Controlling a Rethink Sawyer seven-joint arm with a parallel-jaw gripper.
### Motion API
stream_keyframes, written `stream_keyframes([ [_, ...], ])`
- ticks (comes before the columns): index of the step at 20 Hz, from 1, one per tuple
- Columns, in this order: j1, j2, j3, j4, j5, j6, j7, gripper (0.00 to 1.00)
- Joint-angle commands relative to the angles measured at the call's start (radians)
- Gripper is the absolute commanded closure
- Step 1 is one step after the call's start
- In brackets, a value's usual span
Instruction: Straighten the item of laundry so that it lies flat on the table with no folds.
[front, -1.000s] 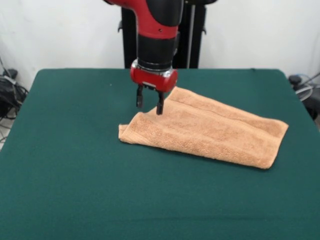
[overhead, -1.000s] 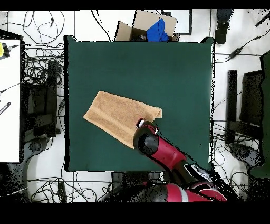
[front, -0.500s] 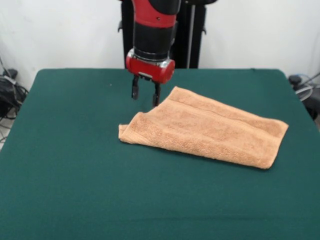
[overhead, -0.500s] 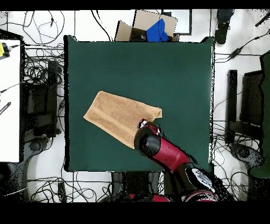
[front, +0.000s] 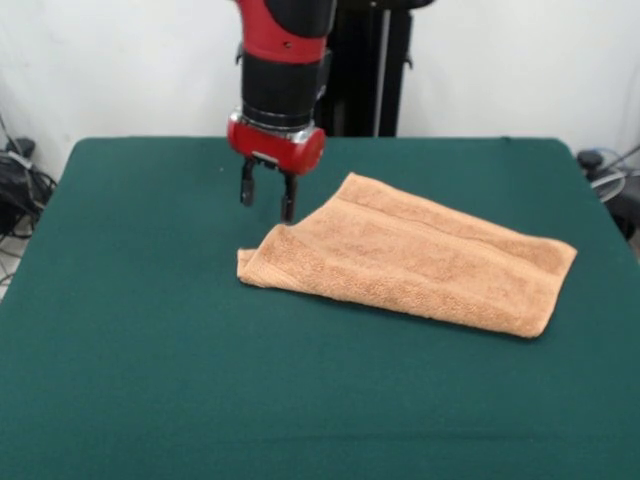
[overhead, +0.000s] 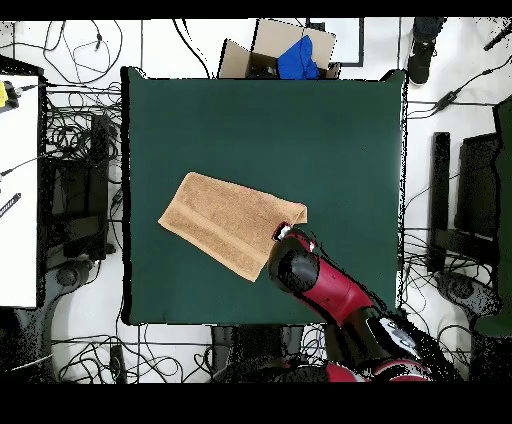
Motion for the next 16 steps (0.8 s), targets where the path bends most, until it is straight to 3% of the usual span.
stream_keyframes([
  [1,-0.036,0.08,0.099,-0.079,-0.048,-0.056,0.176,0.0],
  [8,-0.055,0.084,0.129,-0.07,-0.067,-0.063,0.198,0.0],
  [16,-0.143,0.061,0.245,-0.008,-0.1,-0.074,0.24,0.0],
])
